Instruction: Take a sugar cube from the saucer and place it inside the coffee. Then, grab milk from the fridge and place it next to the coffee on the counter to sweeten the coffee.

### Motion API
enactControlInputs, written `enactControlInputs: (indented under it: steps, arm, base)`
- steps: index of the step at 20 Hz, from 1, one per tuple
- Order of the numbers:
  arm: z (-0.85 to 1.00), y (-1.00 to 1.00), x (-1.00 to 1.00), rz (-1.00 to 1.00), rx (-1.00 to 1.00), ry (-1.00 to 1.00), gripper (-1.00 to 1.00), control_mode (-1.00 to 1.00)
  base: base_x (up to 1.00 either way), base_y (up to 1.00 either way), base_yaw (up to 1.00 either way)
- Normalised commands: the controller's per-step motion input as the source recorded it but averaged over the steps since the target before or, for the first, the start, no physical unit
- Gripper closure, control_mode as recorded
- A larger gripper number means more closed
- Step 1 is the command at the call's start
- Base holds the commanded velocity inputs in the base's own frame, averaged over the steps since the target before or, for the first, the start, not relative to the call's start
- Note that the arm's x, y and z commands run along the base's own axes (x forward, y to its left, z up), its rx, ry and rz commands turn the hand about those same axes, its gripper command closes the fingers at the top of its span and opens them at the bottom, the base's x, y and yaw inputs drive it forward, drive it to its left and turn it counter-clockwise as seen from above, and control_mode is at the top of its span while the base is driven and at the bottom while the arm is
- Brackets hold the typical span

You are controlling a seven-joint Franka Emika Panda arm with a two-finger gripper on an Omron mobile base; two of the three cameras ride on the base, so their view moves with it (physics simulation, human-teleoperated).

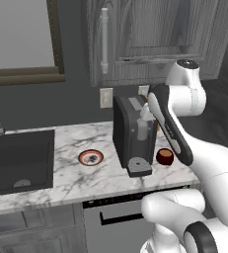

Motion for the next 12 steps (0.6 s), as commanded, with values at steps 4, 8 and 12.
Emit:
enactControlInputs:
  steps: [4, 8, 12]
  arm:
    - [0.0, 0.0, 0.0, 0.0, 0.0, 0.0, -1.0, -1.0]
    - [0.0, 0.0, -0.09, 0.01, 0.0, -0.02, -1.0, -1.0]
    - [0.04, 0.37, -0.43, 0.11, 0.0, -0.19, -1.0, -1.0]
  base:
    - [0.0, 0.0, 0.0]
    - [0.0, 0.0, 0.0]
    - [0.0, 0.0, 0.0]
